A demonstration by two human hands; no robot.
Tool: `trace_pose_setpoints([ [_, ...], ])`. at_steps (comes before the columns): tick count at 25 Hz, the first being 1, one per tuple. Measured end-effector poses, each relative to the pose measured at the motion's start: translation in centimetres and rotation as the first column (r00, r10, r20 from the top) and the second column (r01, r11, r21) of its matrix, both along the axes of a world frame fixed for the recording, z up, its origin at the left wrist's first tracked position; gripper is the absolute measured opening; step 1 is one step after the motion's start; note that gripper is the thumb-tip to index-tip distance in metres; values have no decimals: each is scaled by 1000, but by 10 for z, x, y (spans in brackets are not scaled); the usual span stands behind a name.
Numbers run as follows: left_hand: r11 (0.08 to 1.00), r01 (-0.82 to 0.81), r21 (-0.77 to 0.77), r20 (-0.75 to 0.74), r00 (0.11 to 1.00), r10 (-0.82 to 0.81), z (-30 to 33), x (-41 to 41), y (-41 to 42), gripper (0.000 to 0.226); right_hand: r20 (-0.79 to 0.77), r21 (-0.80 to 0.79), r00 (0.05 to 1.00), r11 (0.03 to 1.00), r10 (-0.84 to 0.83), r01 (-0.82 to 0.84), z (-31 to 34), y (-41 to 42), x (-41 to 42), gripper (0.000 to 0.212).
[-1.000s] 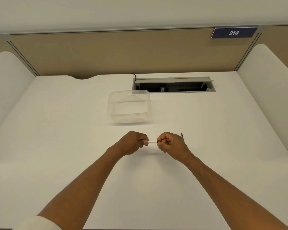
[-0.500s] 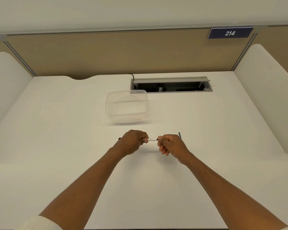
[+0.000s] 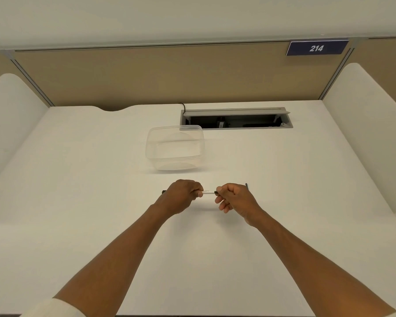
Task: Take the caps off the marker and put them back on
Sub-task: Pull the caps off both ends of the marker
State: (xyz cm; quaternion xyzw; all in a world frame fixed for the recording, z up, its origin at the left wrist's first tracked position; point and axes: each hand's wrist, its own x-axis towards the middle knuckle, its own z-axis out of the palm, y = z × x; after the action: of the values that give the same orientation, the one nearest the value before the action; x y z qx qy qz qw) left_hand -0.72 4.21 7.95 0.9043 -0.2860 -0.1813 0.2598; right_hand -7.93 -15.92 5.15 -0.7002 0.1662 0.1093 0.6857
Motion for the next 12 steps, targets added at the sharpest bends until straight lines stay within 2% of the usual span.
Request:
trace_pose_setpoints([
  [2,1000,-1,5,-9,1000,1,-1,-1,0,20,-5,-37,1000,999,7,-7,0,0,1,24],
  [7,999,11,30,-6,1000,-11,-5,-4,-1,18,36,-40,999,999,22,-20,-2,-4,0,3],
  [12,1000,0,2,0,1000,0,-5,-4,-2,18,-46,-4,999,1000,15,-15,1,1,1,18],
])
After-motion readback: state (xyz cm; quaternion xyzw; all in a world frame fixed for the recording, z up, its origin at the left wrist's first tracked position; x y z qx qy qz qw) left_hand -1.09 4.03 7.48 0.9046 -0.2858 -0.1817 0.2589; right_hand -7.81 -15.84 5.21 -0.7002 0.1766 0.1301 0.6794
